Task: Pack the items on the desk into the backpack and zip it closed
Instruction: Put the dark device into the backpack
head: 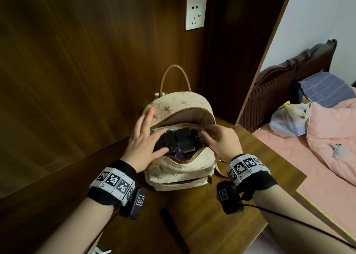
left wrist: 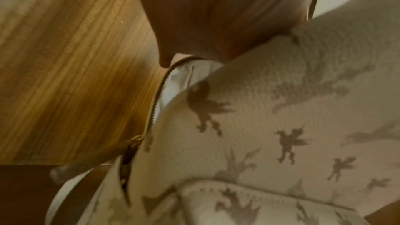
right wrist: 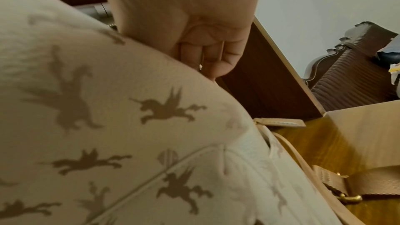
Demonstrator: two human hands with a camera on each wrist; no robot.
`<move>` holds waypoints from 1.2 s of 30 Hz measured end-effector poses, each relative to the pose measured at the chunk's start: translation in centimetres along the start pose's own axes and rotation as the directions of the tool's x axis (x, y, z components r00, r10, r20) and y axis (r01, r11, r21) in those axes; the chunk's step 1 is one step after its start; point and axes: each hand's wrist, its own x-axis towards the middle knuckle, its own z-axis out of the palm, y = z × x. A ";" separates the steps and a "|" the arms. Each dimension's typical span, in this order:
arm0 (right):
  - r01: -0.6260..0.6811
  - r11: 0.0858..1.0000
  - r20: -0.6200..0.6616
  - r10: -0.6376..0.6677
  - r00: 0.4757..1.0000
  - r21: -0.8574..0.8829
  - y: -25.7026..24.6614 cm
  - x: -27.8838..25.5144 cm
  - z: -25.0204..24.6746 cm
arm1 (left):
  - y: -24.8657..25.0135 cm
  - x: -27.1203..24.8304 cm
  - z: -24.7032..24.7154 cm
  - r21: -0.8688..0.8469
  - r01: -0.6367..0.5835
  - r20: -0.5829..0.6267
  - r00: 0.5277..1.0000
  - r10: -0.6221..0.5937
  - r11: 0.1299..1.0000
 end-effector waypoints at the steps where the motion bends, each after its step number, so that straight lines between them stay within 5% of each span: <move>1: -0.016 1.000 0.011 0.016 1.000 -0.007 -0.3 0.0 -0.1 | -0.3 -0.2 0.0 -0.022 -0.015 -0.065 0.998 0.014 1.000; 4: -0.072 0.996 0.130 0.078 0.988 -0.053 -0.6 0.0 -0.3 | -1.1 -0.6 0.3 -0.046 -0.055 -0.160 0.986 0.047 0.997; 11: -0.205 0.978 0.386 0.174 0.906 0.041 0.0 -0.3 -0.6 | -0.7 -0.7 0.2 -0.047 -0.043 -0.103 0.994 0.038 0.998; 17: -0.192 0.944 0.196 0.142 0.970 0.268 0.4 -1.6 -0.3 | -0.8 -0.7 0.1 -0.077 -0.060 -0.123 0.991 0.051 0.995; 21: -0.122 0.921 0.228 0.038 0.973 0.369 -0.4 -1.6 -0.4 | -0.8 -0.8 0.2 -0.072 -0.056 -0.176 0.983 0.042 0.996; 24: -0.096 0.923 0.341 -0.040 0.939 0.372 -1.4 -0.9 -0.2 | -0.7 -0.9 0.1 -0.065 -0.061 -0.122 0.991 0.052 0.996; 28: -0.201 0.930 0.522 0.011 0.853 0.308 -2.1 -0.2 0.4 | -0.5 -0.7 -0.7 -0.126 -0.035 -0.012 0.999 0.034 0.991; 36: -0.296 0.910 0.571 0.084 0.816 0.289 -2.7 -0.3 0.6 | 0.0 -0.9 -1.1 -0.152 -0.021 0.045 0.999 0.028 0.988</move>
